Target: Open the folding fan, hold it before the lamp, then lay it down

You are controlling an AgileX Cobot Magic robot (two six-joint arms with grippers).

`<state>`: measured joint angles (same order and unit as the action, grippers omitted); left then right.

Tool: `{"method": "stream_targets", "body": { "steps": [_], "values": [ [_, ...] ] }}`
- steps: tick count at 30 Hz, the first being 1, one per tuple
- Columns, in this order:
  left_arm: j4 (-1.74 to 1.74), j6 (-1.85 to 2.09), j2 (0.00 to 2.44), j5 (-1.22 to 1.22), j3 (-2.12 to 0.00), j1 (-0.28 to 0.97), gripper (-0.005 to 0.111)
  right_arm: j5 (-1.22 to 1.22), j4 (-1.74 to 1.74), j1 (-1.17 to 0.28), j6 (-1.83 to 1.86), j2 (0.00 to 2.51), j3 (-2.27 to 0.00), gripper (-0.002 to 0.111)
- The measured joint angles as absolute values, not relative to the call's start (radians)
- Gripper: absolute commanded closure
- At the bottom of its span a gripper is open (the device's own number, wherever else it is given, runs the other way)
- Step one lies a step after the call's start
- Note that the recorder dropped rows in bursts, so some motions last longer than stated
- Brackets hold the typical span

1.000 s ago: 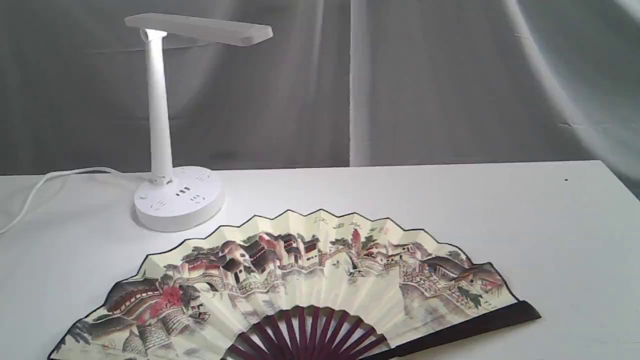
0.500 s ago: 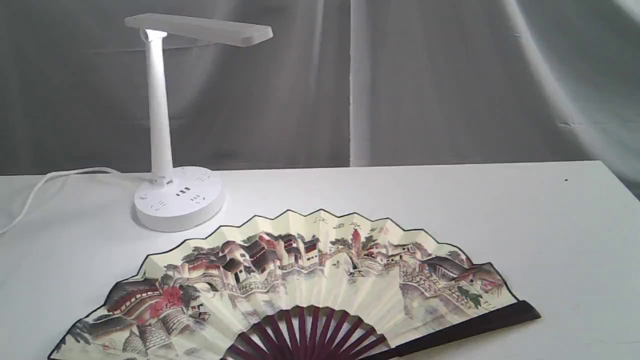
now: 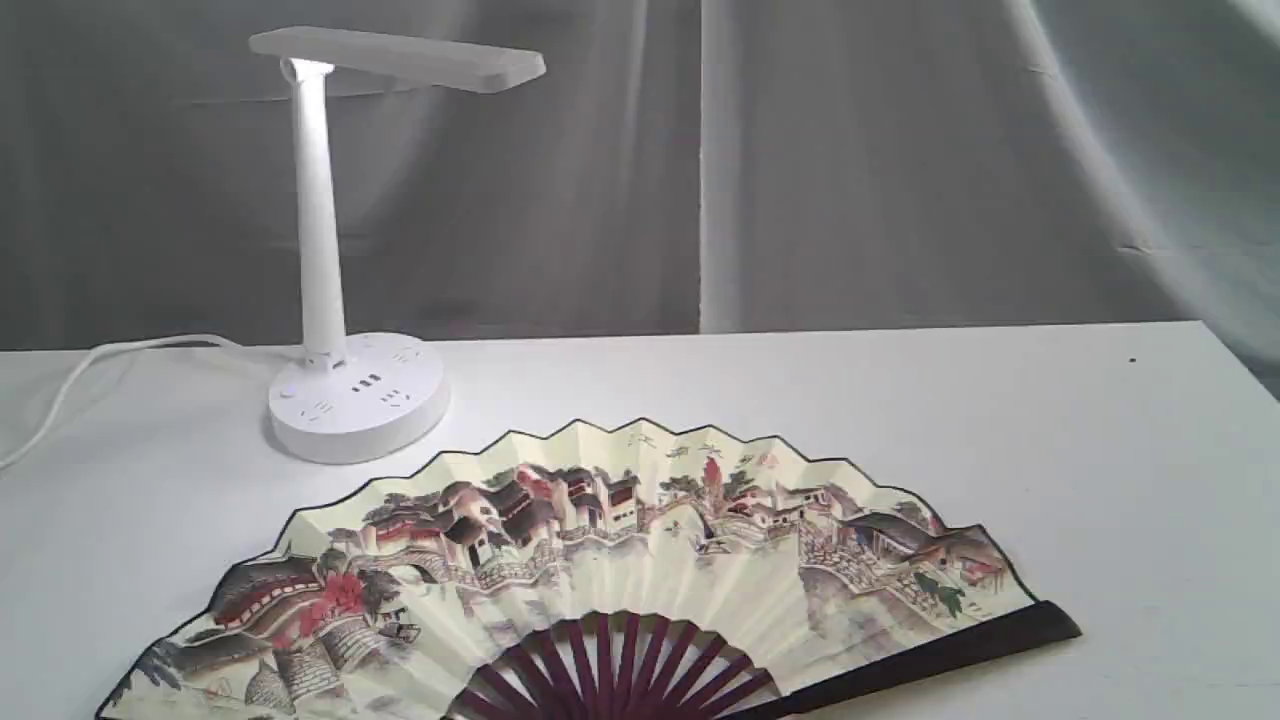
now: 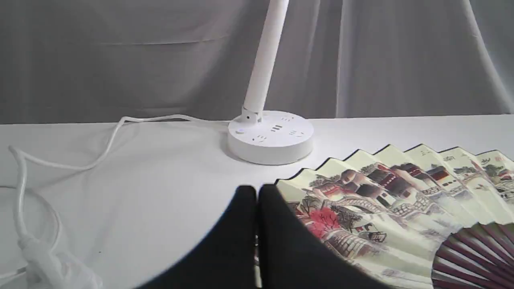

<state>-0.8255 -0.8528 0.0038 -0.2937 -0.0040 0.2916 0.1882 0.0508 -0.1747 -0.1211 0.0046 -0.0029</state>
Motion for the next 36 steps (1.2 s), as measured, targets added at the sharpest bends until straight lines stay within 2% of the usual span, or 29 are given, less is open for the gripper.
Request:
{"method": "stream_targets", "body": {
  "steps": [16, 22, 27, 31, 36],
  "values": [
    [-0.816, -0.853, 0.004, -0.292, -0.004, 0.292, 0.107, 0.190, 0.055, -0.175, -0.123, 0.005, -0.003, 0.108],
    [-0.427, -0.710, 0.004, -0.251, -0.004, 0.292, 0.107, 0.190, 0.055, -0.175, -0.123, 0.005, -0.003, 0.108],
    [0.000, -0.159, 0.004, -0.179, -0.004, 0.286, 0.107, 0.190, 0.055, -0.175, -0.123, 0.005, -0.003, 0.108],
    [0.066, 0.011, 0.004, -0.186, -0.004, 0.222, 0.107, 0.190, 0.055, -0.175, -0.123, 0.005, -0.003, 0.108],
    [0.053, -0.022, 0.004, -0.232, -0.004, 0.091, 0.107, 0.190, 0.055, -0.175, -0.123, 0.005, -0.003, 0.108]
  ]
}}
